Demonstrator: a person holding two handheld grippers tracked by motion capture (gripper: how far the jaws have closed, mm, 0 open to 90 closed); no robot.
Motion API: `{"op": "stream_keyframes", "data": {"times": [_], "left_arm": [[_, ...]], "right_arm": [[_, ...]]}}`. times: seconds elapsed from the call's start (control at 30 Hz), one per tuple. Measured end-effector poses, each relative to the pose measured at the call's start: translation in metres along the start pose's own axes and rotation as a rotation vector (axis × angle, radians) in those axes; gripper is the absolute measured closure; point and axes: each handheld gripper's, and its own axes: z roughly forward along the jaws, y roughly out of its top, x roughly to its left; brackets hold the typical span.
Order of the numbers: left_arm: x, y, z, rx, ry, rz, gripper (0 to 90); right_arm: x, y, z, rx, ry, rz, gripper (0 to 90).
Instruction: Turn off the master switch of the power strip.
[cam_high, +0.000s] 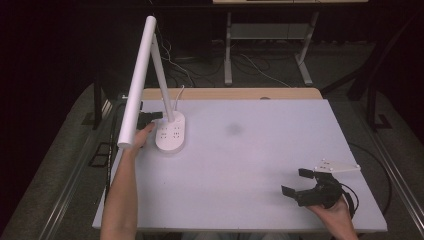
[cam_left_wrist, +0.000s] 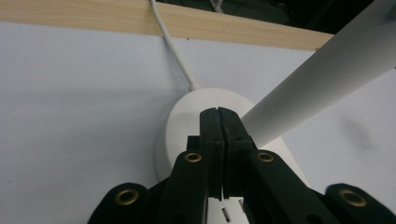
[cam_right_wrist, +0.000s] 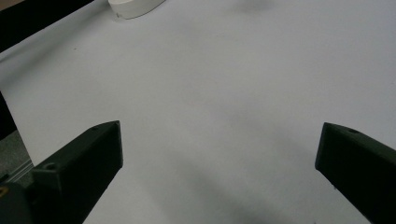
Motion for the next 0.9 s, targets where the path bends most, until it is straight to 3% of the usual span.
{"op": "stream_keyframes", "data": {"times": [0.23, 0.67, 0.77, 0.9], "left_arm": [[-0.002, -0.003, 0.007, 0.015, 0.027, 0.013, 90.0], [0.000, -0.009, 0.011, 0.014, 0.057, -0.029, 90.0], [0.000, -0.010, 0.012, 0.003, 0.056, -0.058, 90.0], [-0.005, -0.010, 0.014, 0.001, 0.093, -0.020, 90.0]], "right_arm": [[-0.001, 0.000, -0.001, -0.009, -0.010, 0.006, 0.2], [-0.001, 0.000, -0.001, -0.011, -0.008, 0.004, 0.2], [-0.001, 0.000, -0.002, -0.013, -0.010, 0.002, 0.3], [-0.001, 0.000, -0.002, -0.013, -0.010, 0.001, 0.3]]}}
